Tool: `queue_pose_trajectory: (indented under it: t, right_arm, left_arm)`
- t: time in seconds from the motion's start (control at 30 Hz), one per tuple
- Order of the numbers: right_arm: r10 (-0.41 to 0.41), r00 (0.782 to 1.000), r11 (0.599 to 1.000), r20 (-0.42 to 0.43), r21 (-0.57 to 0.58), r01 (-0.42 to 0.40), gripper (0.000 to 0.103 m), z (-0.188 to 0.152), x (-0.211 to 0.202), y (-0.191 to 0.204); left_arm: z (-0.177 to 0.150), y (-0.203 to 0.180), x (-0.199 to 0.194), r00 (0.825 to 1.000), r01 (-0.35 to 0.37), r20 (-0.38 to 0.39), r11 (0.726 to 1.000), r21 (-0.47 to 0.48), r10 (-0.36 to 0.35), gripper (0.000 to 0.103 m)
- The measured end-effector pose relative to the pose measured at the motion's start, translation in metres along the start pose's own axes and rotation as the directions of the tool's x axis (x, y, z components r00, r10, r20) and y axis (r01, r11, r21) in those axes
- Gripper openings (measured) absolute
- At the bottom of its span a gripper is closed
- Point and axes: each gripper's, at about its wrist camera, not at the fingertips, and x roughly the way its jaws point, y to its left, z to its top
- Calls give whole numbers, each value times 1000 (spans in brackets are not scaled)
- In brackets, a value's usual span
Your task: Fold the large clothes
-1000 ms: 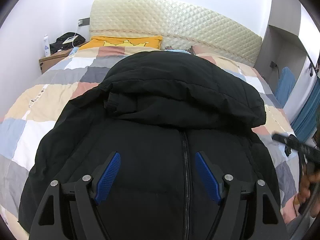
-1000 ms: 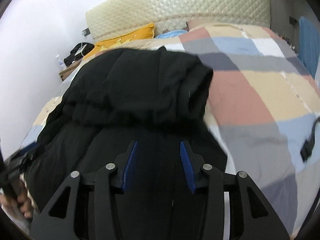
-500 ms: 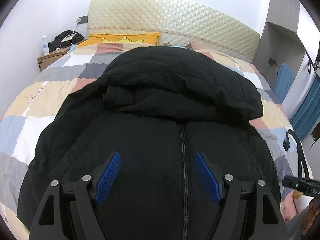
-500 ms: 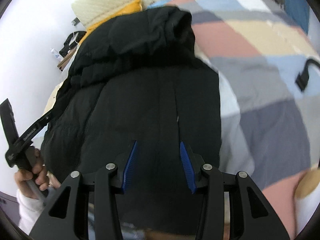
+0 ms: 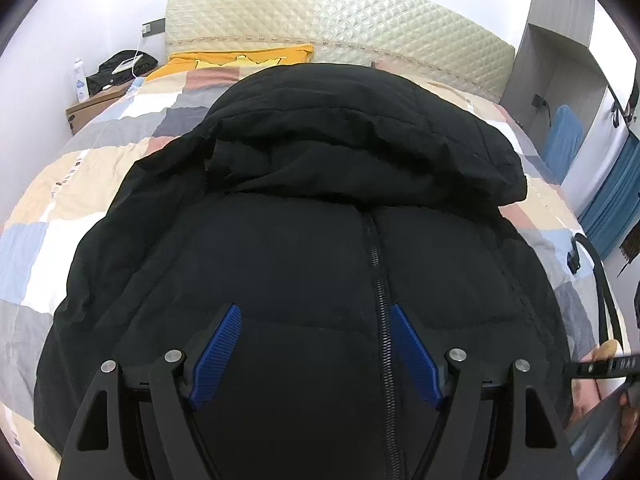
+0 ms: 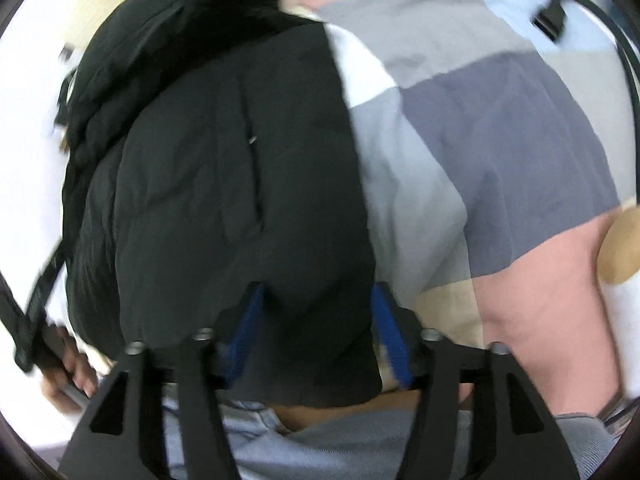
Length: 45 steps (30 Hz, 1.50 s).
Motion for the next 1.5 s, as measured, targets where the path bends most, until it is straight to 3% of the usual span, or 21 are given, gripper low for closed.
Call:
queue_pose_trajectory:
  t: [0.03, 0.17, 0.23, 0.27, 0.4, 0.63, 0.67, 0.73, 0.8, 0.83, 0.87, 0.9, 0.97, 1.13, 1.2, 1.3, 1.43, 1.5]
  right_arm:
    - [12, 1000, 1000, 7, 25, -12, 79, 2, 2, -2]
    - [33, 999, 997, -3, 72, -32, 84, 4, 18, -4]
    - [60, 998, 990, -22, 126, -57, 92, 3, 30, -9]
    - [77, 997, 986, -24, 149, -73, 103, 2, 34, -11]
    - [163, 985, 972, -53, 179, -151, 103, -3, 53, -8]
    - [207, 978, 963, -1, 179, -204, 103, -12, 55, -6]
    - [216, 976, 959, 19, 186, -216, 101, -12, 54, -7]
    - [236, 971, 955, 35, 174, -238, 86, -10, 51, -7]
    - [251, 967, 959, 53, 125, -255, 61, -11, 46, -1]
    - [261, 963, 959, 61, 93, -266, 55, -12, 43, 3]
    - [271, 961, 959, 65, 71, -275, 43, -11, 39, 4]
    - [316, 946, 947, 77, 32, -319, 32, -12, 34, 9]
    - [369, 924, 929, 99, -10, -370, 21, -12, 26, 17]
    - [477, 863, 878, 165, -45, -477, 16, -15, 7, 15]
    - [497, 848, 866, 183, -44, -498, 15, -14, 3, 14]
    - [495, 847, 868, 192, -55, -494, 15, -15, -2, 15]
    - [488, 854, 871, 183, -36, -490, 16, -13, 4, 18]
    - [491, 852, 868, 182, -20, -496, 16, -12, 7, 19]
  left_arm:
    - [-1, 1, 0, 1000, -2, -3, 1000, 2, 2, 77]
    - [-2, 12, -1, 1000, 6, -16, 1000, -10, -7, 77]
    - [-2, 18, -2, 1000, 14, -26, 1000, -22, -14, 77]
    - [-2, 23, -2, 999, 25, -35, 999, -29, -26, 77]
    - [-2, 35, -6, 997, 46, -57, 997, -58, -50, 77]
    - [3, 62, -12, 988, 89, -113, 985, -145, -106, 77]
    - [5, 67, -13, 986, 91, -122, 983, -159, -111, 77]
    - [9, 79, -18, 983, 98, -132, 978, -185, -124, 77]
    - [12, 96, -25, 980, 105, -140, 968, -227, -139, 77]
    - [13, 104, -27, 977, 112, -151, 963, -246, -152, 77]
    - [15, 116, -29, 971, 123, -166, 955, -269, -172, 77]
    - [16, 124, -31, 969, 128, -167, 950, -284, -180, 77]
    - [17, 141, -34, 965, 119, -190, 946, -300, -182, 77]
    - [13, 185, -37, 955, 79, -245, 942, -327, -166, 77]
    - [8, 204, -35, 951, 55, -270, 941, -333, -151, 80]
    - [1, 226, -31, 949, 26, -292, 951, -307, -120, 89]
    - [-12, 247, -16, 936, -53, -347, 952, -301, -57, 90]
    - [-19, 257, -9, 929, -47, -362, 942, -332, -81, 90]
